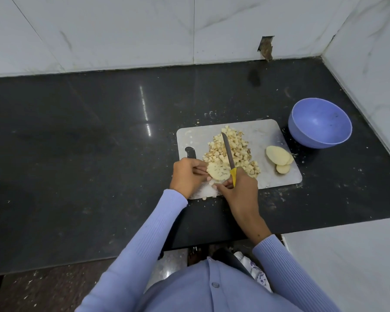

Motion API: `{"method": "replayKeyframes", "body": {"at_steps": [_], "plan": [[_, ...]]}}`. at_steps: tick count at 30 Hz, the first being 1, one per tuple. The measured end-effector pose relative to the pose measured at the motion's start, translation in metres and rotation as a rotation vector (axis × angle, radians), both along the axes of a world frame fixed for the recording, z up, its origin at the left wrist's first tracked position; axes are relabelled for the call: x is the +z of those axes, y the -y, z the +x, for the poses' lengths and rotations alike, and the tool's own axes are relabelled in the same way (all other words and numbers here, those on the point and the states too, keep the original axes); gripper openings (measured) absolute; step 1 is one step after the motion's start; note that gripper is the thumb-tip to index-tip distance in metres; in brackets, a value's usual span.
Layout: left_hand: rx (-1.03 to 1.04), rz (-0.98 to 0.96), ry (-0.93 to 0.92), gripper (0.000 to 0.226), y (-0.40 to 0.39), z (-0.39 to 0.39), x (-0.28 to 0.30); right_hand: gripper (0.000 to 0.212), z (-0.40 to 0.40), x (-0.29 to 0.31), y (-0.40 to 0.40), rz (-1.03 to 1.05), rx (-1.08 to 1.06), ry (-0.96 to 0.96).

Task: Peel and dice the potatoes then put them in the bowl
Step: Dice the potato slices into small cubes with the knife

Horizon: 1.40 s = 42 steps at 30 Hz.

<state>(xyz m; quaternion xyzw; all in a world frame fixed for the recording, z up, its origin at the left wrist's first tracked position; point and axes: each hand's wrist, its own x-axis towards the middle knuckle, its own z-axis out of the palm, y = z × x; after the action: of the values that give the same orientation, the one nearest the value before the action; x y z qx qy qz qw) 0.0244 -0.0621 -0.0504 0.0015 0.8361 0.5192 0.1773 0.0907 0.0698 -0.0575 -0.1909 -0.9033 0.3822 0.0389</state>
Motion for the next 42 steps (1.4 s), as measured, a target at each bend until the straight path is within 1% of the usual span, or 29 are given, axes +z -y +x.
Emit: {"method": "replayKeyframes", "body": {"at_steps": [4, 8, 12, 15, 18, 22, 26, 32, 35, 39, 42], "plan": [[-0.038, 0.028, -0.034, 0.037, 0.01, 0.002, 0.001, 0.029, -0.006, 0.005, -0.004, 0.055, 0.003, -0.051], [-0.028, 0.04, -0.09, 0.033, 0.015, 0.009, -0.001, 0.028, 0.003, 0.01, -0.011, 0.007, -0.018, -0.077], [-0.153, -0.025, -0.165, 0.033, 0.028, 0.02, -0.003, 0.032, 0.015, 0.012, -0.011, -0.126, 0.033, -0.045], [-0.257, -0.088, -0.161, 0.03, 0.032, 0.026, -0.004, 0.033, 0.02, 0.008, -0.008, -0.152, 0.068, -0.013], [-0.292, -0.132, -0.187, 0.021, 0.028, 0.028, -0.006, 0.035, 0.022, 0.003, -0.005, -0.163, 0.1, 0.008], [-0.263, -0.142, -0.218, 0.011, 0.021, 0.028, -0.01, 0.034, 0.019, 0.0, -0.004, -0.102, 0.126, 0.021], [-0.184, -0.121, -0.227, 0.008, 0.012, 0.025, -0.012, 0.035, 0.013, 0.001, -0.005, -0.074, 0.134, 0.0], [-0.108, -0.103, -0.259, 0.008, -0.006, 0.019, -0.015, 0.034, 0.006, 0.002, -0.009, -0.086, 0.105, 0.026], [-0.107, -0.125, -0.314, 0.005, -0.011, 0.019, -0.017, 0.038, 0.003, 0.001, -0.009, -0.038, 0.077, -0.013], [-0.065, -0.089, -0.408, 0.011, -0.015, 0.023, -0.016, 0.021, -0.007, 0.004, -0.013, 0.087, 0.035, -0.101], [-0.05, -0.049, -0.499, 0.017, -0.019, 0.023, -0.008, 0.022, -0.015, 0.012, -0.023, 0.061, -0.032, -0.192]]}}
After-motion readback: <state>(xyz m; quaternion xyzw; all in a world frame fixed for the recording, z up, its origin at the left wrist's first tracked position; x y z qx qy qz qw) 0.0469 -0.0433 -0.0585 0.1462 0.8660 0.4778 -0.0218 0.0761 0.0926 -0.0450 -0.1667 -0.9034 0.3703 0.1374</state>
